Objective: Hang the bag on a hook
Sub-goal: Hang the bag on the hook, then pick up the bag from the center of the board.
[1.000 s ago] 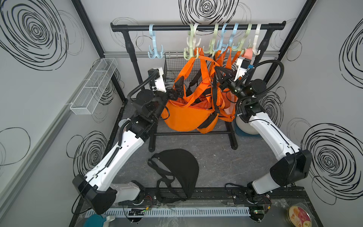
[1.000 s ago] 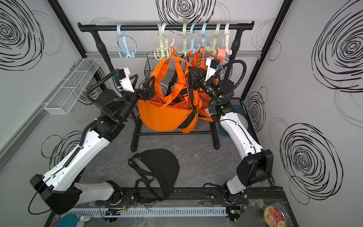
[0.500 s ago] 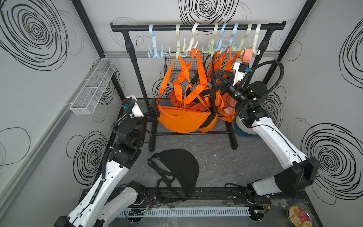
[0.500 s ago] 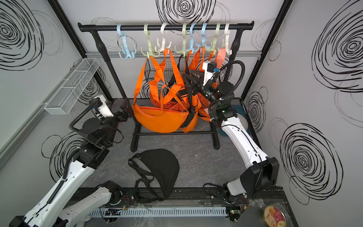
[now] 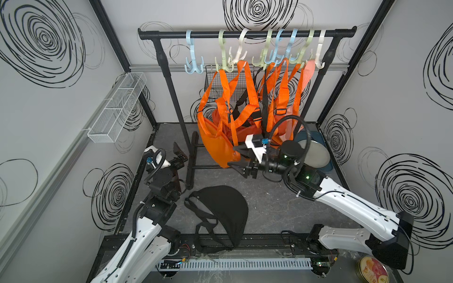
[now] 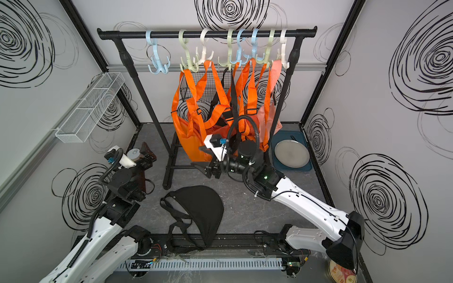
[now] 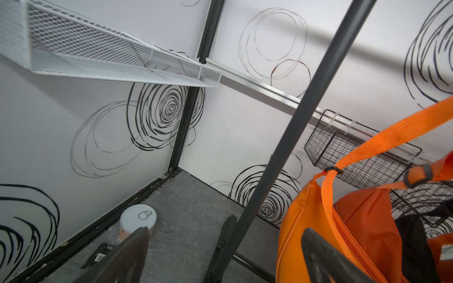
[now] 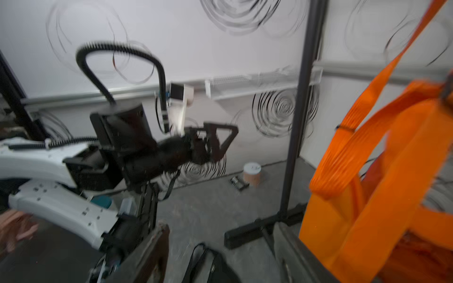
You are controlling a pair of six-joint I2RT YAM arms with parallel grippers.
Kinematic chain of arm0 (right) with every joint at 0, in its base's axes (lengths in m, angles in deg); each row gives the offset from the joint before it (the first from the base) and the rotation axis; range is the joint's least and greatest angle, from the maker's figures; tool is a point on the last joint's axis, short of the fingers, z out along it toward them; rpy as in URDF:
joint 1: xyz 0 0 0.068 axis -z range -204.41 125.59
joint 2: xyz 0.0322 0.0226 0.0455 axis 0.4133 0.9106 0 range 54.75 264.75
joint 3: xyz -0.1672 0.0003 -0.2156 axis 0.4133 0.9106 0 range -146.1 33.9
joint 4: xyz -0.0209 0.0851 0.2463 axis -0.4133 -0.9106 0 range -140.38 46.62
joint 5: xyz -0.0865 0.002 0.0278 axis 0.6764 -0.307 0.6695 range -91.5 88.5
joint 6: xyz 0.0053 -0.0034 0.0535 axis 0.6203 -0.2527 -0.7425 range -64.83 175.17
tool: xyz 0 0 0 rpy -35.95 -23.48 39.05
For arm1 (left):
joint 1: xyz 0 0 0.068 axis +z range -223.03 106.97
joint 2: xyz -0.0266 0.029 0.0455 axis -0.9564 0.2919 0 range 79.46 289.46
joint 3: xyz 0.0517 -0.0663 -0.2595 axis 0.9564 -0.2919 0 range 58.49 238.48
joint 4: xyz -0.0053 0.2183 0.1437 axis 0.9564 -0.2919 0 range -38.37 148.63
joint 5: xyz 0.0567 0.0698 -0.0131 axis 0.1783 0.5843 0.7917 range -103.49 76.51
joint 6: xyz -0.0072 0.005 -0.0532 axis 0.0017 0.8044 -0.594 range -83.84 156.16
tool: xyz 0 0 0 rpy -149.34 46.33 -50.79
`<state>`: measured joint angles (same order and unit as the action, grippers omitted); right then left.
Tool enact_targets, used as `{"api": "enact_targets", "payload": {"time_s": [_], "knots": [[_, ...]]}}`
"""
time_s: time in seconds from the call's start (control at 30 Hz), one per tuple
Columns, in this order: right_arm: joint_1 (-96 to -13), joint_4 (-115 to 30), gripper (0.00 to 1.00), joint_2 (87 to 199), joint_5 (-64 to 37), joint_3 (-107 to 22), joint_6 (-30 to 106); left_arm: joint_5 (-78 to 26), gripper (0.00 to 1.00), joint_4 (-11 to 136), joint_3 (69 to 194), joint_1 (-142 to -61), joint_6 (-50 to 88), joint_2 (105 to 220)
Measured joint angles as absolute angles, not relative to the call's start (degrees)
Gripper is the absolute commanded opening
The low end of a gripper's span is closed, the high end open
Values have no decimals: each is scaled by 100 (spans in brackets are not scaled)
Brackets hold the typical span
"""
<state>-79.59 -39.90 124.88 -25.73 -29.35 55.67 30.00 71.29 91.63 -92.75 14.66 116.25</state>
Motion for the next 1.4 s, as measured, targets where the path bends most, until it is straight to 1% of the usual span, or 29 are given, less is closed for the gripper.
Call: {"api": "enact_targets", "payload": {"time_s": [0.1,0.2,0.33,0.47,0.63,0.67,0.8,0.87,1.07,1.27,1.4], "knots": [[-8508,-4608,65,13006,-2628,-2740,5698,3144,99,7252,9126,-9227,1355,11588],[-8881,-5078,63,13660,-2737,-2646,5816,3162,99,7271,9126,-9151,1204,11590],[-9052,-5559,61,14571,-2999,-2696,5975,3181,99,7273,9126,-9107,1119,11584],[-9251,-6072,59,15378,-2943,-2978,6222,3214,99,7293,9108,-9096,1106,11558],[-9542,-6330,56,16108,-2739,-3557,6369,3223,99,7313,9104,-9063,1097,11549],[-9585,-6372,54,16223,-2678,-3693,6397,3225,99,7317,9104,-9057,1097,11549],[-9727,-6486,52,16608,-2394,-4198,6515,3245,99,7332,9104,-9052,1095,11549],[-9789,-6573,49,16746,-2304,-4340,6598,3245,99,7341,9102,-9048,1090,11549],[-9845,-7071,47,17017,-2215,-4683,6839,3247,99,7356,9102,-9009,1073,11549],[-9867,-7498,39,17288,-2068,-4983,7035,3251,99,7359,9095,-8989,1062,11540],[-9902,-7745,39,17375,-1970,-5037,7081,3267,99,7359,9093,-8987,1062,11538]]}}
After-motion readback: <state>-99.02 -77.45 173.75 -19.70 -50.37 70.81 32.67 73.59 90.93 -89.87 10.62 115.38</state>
